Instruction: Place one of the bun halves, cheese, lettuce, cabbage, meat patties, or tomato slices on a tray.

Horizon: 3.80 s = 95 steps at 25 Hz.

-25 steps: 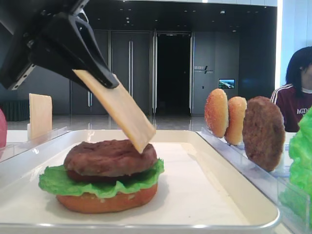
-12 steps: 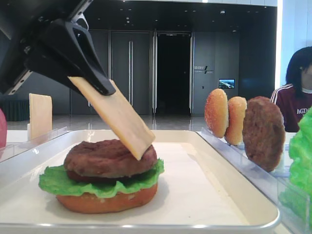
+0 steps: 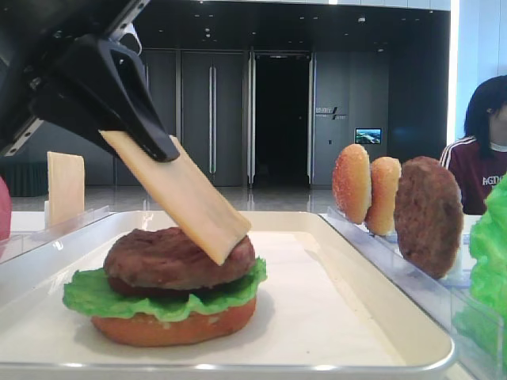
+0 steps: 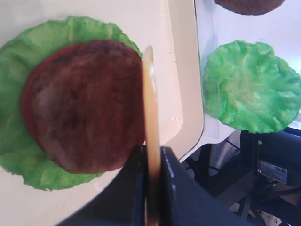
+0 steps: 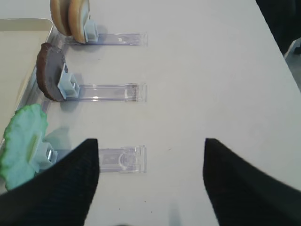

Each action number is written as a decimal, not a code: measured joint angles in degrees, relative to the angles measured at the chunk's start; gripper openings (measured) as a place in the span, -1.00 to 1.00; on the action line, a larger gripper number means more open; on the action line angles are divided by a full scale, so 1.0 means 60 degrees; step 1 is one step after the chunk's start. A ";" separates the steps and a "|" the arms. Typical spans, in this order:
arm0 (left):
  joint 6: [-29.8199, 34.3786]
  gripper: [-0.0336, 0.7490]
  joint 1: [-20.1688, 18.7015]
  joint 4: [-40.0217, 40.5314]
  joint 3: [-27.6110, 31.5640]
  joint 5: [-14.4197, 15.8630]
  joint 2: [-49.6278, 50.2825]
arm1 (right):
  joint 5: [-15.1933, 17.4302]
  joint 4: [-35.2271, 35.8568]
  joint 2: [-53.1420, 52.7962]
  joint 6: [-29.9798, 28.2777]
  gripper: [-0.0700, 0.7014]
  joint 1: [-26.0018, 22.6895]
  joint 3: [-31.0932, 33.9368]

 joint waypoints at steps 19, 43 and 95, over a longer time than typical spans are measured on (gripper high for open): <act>-0.0560 -0.06 0.0000 0.0369 0.0000 -0.0018 0.0000 | 0.0000 0.0000 0.0000 0.0000 0.42 0.0000 0.0000; -0.3309 0.35 0.0000 0.3672 -0.0196 -0.0124 -0.0990 | 0.0000 0.0000 0.0000 0.0000 0.42 0.0000 0.0000; -0.3217 0.35 0.4788 0.8852 -0.2150 0.3381 -0.3403 | 0.0000 0.0000 0.0000 0.0000 0.42 0.0000 0.0000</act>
